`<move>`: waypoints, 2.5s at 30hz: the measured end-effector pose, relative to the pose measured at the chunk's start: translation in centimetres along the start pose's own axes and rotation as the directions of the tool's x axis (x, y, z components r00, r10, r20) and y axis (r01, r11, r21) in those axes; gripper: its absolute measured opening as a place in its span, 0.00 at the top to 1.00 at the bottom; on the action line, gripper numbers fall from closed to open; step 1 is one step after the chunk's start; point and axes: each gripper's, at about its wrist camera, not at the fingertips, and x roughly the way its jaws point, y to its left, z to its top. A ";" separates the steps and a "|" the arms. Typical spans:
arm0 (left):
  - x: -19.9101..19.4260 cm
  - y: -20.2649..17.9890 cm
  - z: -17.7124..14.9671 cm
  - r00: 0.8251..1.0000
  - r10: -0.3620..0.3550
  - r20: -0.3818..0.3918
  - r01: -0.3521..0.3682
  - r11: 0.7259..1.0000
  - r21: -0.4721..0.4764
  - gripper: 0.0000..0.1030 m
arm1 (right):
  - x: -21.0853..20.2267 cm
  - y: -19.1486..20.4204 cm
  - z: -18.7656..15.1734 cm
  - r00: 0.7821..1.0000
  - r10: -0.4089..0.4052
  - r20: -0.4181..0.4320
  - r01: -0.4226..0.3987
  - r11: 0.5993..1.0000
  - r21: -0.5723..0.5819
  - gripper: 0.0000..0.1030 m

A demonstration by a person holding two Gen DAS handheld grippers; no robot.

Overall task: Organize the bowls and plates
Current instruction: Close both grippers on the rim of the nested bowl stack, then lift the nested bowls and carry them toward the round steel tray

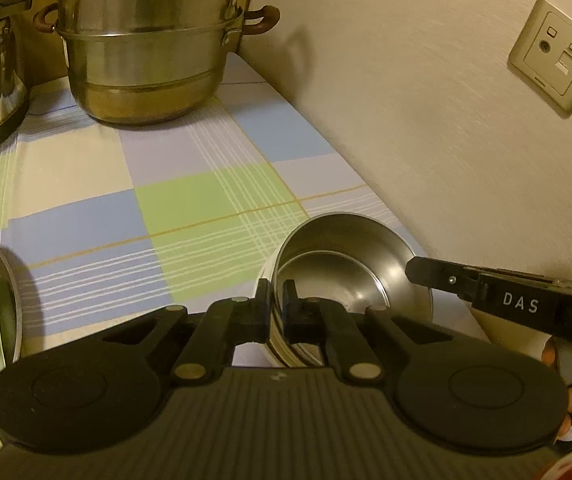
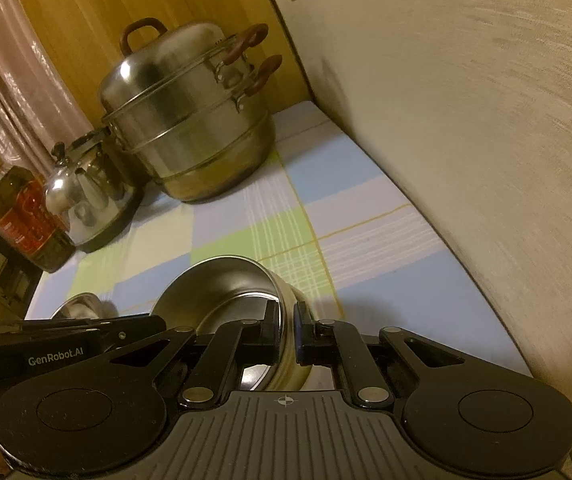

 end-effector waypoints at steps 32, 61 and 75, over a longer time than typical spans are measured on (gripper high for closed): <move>0.9 0.9 0.7 0.999 -0.010 -0.041 0.006 0.996 -0.087 0.96 | 1.3 0.0 2.0 0.993 -0.039 -0.113 0.048 0.996 0.073 0.94; 3.5 1.0 -0.2 0.990 -0.006 -0.143 -0.012 0.992 -0.127 0.75 | 4.4 -0.4 1.4 0.965 -0.071 -0.252 0.093 0.993 0.076 0.74; -0.9 5.6 -3.8 0.987 0.094 -0.132 -0.125 0.959 -0.254 0.76 | 6.7 5.4 0.0 0.942 0.001 -0.336 -0.017 0.999 -0.046 0.75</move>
